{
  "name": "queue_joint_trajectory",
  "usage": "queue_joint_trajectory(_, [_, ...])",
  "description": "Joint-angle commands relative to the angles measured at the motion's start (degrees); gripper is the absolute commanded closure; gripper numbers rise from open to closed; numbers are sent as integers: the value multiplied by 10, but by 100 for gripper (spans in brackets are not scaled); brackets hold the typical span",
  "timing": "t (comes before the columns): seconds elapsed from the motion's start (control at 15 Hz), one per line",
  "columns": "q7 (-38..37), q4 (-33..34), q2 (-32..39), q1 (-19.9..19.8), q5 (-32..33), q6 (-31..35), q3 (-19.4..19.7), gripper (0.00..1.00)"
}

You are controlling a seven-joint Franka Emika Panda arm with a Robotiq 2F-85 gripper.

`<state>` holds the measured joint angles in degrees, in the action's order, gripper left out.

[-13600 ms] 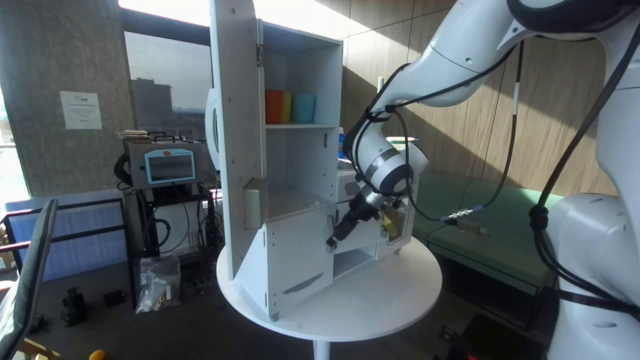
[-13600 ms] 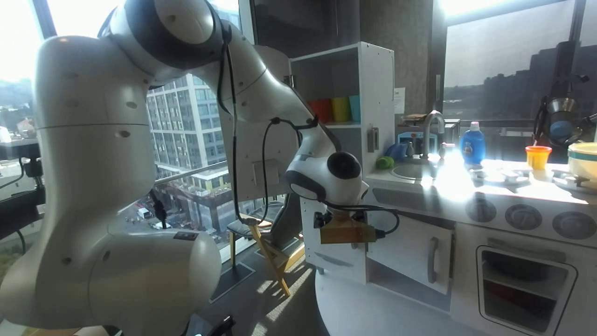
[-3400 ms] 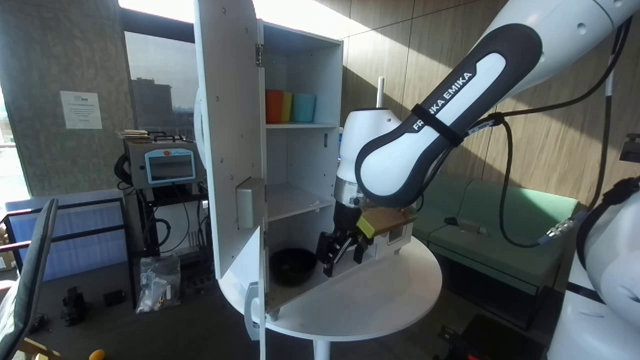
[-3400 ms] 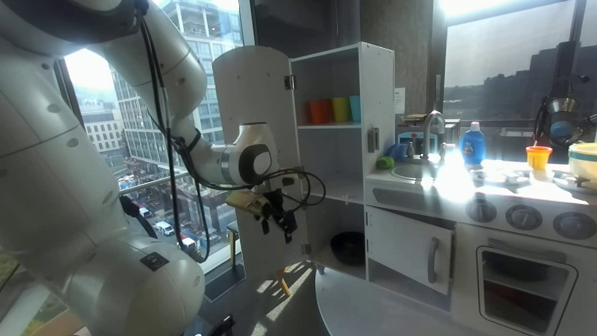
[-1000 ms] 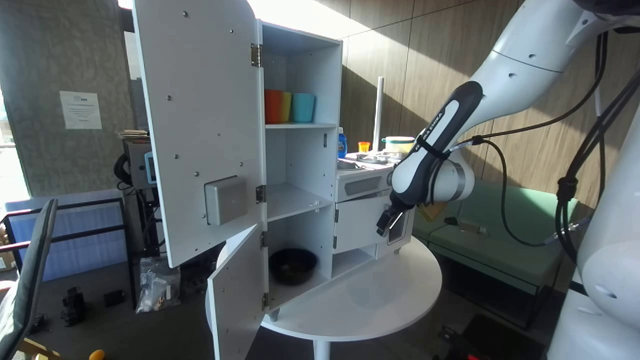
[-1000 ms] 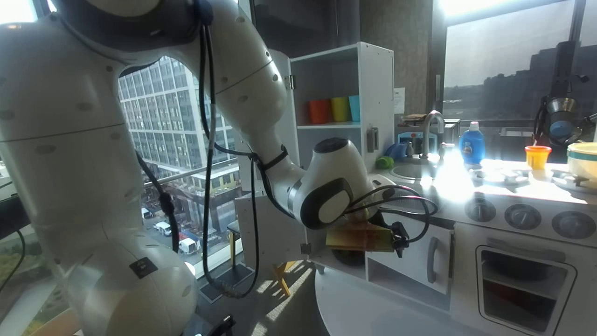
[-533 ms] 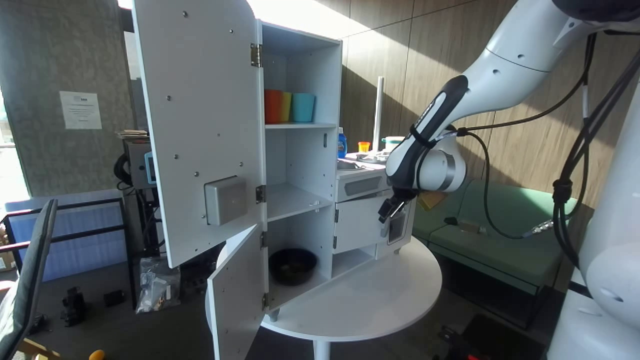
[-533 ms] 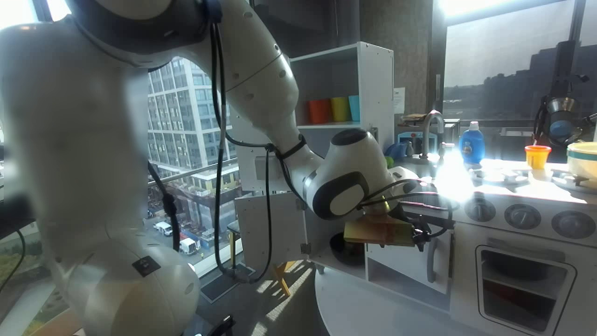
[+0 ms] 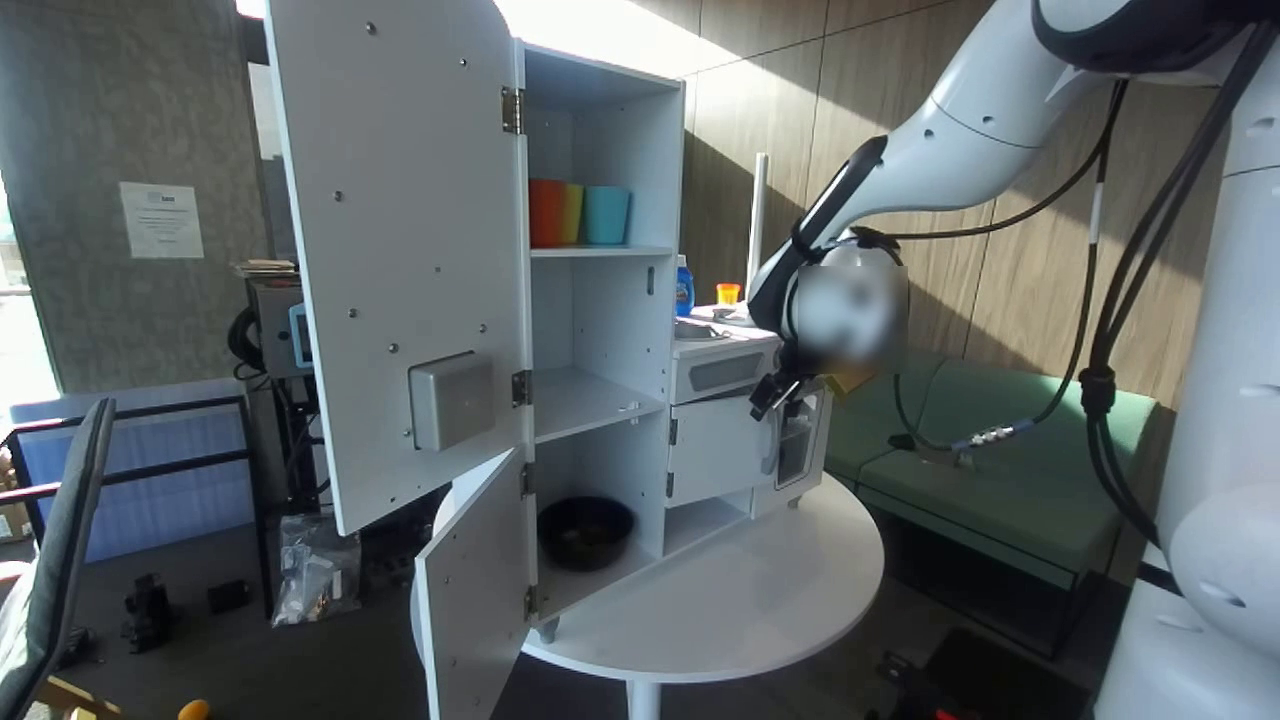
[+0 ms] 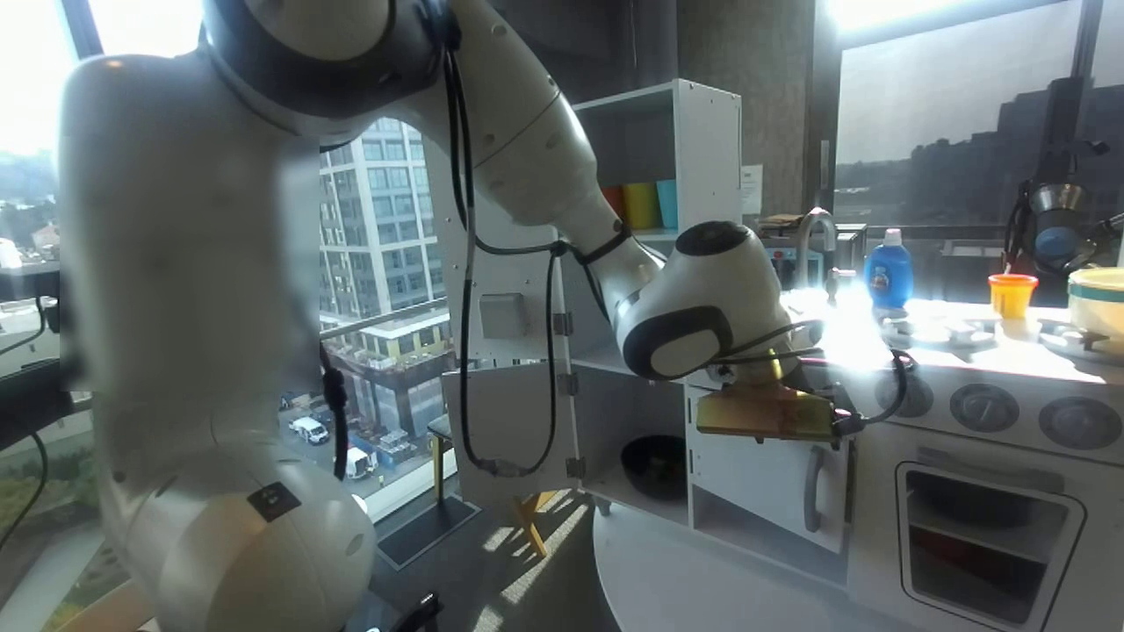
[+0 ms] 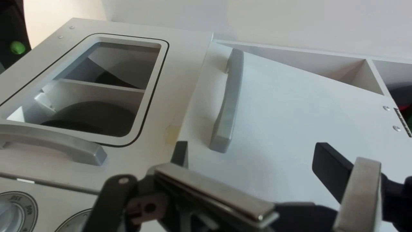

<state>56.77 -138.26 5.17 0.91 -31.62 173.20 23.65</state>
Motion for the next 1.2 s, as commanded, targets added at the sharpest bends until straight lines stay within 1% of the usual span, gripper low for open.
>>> queue_joint_trajectory(0.0, [83, 39, 22, -29, -28, -15, -6, 0])
queue_joint_trajectory(0.07, [93, 38, 18, -34, -17, -32, 0, 0])
queue_joint_trajectory(0.27, [123, 43, 3, -53, -10, -101, 10, 0])
queue_joint_trajectory(0.33, [128, 47, 1, -58, -25, -109, 9, 0])
queue_joint_trajectory(0.47, [107, 62, 2, -66, -31, -143, 14, 0])
queue_joint_trajectory(0.6, [33, 77, 7, -65, -5, -173, 26, 0])
queue_joint_trajectory(0.73, [-71, 85, 10, -55, 24, -180, 37, 0])
queue_joint_trajectory(0.87, [-157, 90, 19, -38, 44, -168, 52, 0])
queue_joint_trajectory(1.13, [-331, 86, 14, 5, 96, -178, 94, 0])
